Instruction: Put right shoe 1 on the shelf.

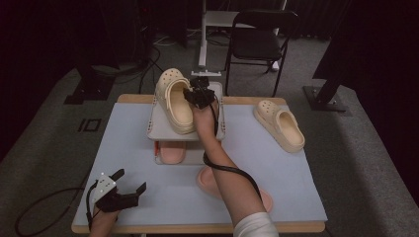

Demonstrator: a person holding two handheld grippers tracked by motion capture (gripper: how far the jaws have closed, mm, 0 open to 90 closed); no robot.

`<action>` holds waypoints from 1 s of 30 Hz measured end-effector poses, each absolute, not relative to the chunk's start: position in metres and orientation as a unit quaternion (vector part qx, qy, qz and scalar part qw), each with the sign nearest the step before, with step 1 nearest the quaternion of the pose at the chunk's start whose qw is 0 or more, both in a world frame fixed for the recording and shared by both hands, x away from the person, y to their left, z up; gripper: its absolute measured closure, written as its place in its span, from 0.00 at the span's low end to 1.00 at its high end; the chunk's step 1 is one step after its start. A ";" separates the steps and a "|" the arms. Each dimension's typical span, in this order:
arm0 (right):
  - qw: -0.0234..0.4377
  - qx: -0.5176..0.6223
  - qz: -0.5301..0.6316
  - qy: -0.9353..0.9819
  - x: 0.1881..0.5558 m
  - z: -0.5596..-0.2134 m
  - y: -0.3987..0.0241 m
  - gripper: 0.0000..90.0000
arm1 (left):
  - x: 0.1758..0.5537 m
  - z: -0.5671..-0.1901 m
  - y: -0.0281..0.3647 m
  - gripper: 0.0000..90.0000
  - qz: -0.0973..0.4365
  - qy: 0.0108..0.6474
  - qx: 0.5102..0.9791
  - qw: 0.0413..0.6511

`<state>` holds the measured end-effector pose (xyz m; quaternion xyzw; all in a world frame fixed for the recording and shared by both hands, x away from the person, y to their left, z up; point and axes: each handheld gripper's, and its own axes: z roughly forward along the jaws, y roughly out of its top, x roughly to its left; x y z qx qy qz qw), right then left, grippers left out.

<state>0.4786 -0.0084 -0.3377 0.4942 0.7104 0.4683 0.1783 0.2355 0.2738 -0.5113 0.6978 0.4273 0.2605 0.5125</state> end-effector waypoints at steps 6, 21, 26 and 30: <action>0.181 0.483 0.470 0.716 0.476 -0.337 -0.009 0.81 | 0.235 -0.512 0.273 0.01 0.260 0.427 0.698 0.513; 0.179 0.436 0.507 0.721 0.444 -0.322 -0.051 0.69 | 0.235 -0.513 0.270 0.01 0.265 0.426 0.700 0.509; 0.188 0.426 0.496 0.733 0.433 -0.326 -0.059 0.83 | 0.235 -0.513 0.269 0.01 0.265 0.426 0.700 0.509; 0.187 0.421 0.484 0.744 0.425 -0.335 -0.064 1.00 | 0.234 -0.512 0.269 0.01 0.267 0.425 0.698 0.511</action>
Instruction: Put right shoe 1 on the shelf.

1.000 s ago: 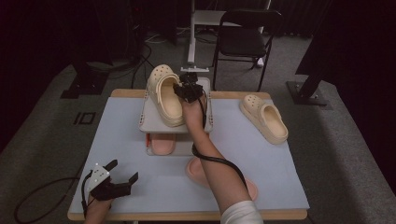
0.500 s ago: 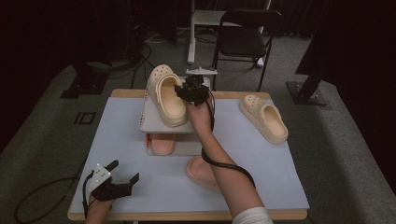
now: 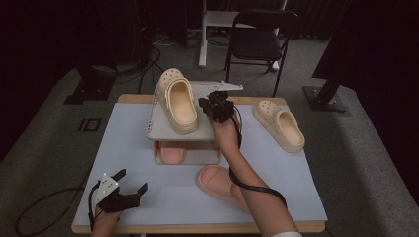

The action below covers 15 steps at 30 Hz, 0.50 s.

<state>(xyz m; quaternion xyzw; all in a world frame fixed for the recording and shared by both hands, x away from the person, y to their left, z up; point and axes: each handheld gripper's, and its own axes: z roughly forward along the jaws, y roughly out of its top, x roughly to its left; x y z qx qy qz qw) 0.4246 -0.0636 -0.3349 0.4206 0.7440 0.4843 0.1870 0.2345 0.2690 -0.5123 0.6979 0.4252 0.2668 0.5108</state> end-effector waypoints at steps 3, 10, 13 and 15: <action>0.183 0.417 0.480 0.750 0.421 -0.340 -0.064 1.00 | 0.234 -0.512 0.269 0.01 0.268 0.425 0.698 0.510; 0.174 0.409 0.471 0.762 0.413 -0.356 -0.059 1.00 | 0.235 -0.513 0.269 0.01 0.266 0.428 0.698 0.510; 0.169 0.412 0.478 0.757 0.413 -0.357 -0.060 1.00 | 0.236 -0.514 0.269 0.01 0.264 0.429 0.697 0.510; 0.169 0.412 0.477 0.758 0.412 -0.357 -0.060 1.00 | 0.236 -0.513 0.269 0.01 0.264 0.428 0.698 0.510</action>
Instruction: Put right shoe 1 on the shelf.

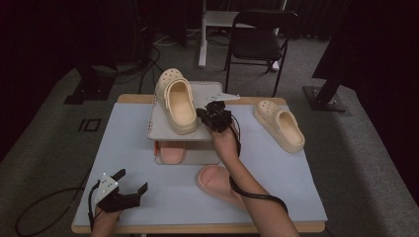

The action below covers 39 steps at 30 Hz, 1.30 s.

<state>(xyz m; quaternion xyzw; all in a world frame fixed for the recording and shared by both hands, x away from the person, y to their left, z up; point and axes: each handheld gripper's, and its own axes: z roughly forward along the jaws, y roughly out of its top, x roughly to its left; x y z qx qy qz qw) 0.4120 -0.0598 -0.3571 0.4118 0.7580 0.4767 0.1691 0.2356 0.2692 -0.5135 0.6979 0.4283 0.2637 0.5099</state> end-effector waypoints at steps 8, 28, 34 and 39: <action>0.155 0.394 0.487 0.764 0.406 -0.356 -0.049 1.00 | 0.236 -0.513 0.268 0.01 0.265 0.427 0.699 0.509; 0.149 0.379 0.498 0.765 0.406 -0.352 -0.032 1.00 | 0.236 -0.513 0.269 0.01 0.262 0.427 0.699 0.511; 0.154 0.372 0.499 0.767 0.402 -0.350 -0.044 1.00 | 0.237 -0.514 0.269 0.01 0.261 0.427 0.702 0.508; 0.160 0.358 0.496 0.774 0.397 -0.349 -0.053 1.00 | 0.237 -0.514 0.267 0.01 0.261 0.426 0.701 0.509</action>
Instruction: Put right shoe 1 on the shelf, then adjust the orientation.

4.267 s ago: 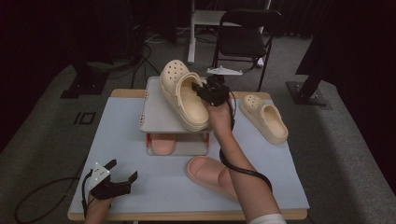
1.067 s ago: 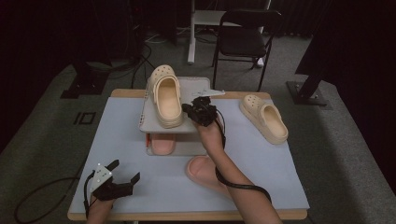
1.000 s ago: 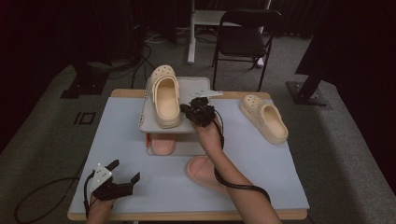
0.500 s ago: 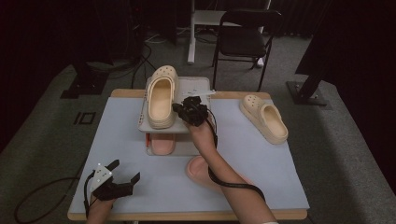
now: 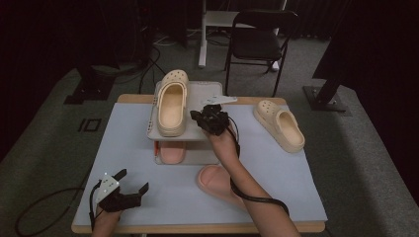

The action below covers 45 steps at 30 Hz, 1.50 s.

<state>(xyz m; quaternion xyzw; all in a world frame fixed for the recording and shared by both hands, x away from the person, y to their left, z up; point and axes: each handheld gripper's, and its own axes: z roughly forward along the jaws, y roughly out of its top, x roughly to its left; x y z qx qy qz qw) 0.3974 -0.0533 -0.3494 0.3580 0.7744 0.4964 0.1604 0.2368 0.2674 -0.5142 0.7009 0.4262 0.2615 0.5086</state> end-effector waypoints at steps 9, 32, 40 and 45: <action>0.148 0.342 0.512 0.774 0.386 -0.350 -0.071 0.92 | 0.237 -0.515 0.266 0.01 0.261 0.427 0.700 0.509; 0.167 0.322 0.543 0.757 0.335 -0.353 -0.149 0.56 | 0.238 -0.515 0.265 0.01 0.264 0.424 0.704 0.505; 0.166 0.329 0.542 0.755 0.327 -0.373 -0.178 0.54 | 0.238 -0.515 0.263 0.01 0.262 0.423 0.705 0.505; 0.164 0.331 0.534 0.760 0.323 -0.391 -0.187 0.53 | 0.238 -0.515 0.264 0.01 0.262 0.424 0.704 0.505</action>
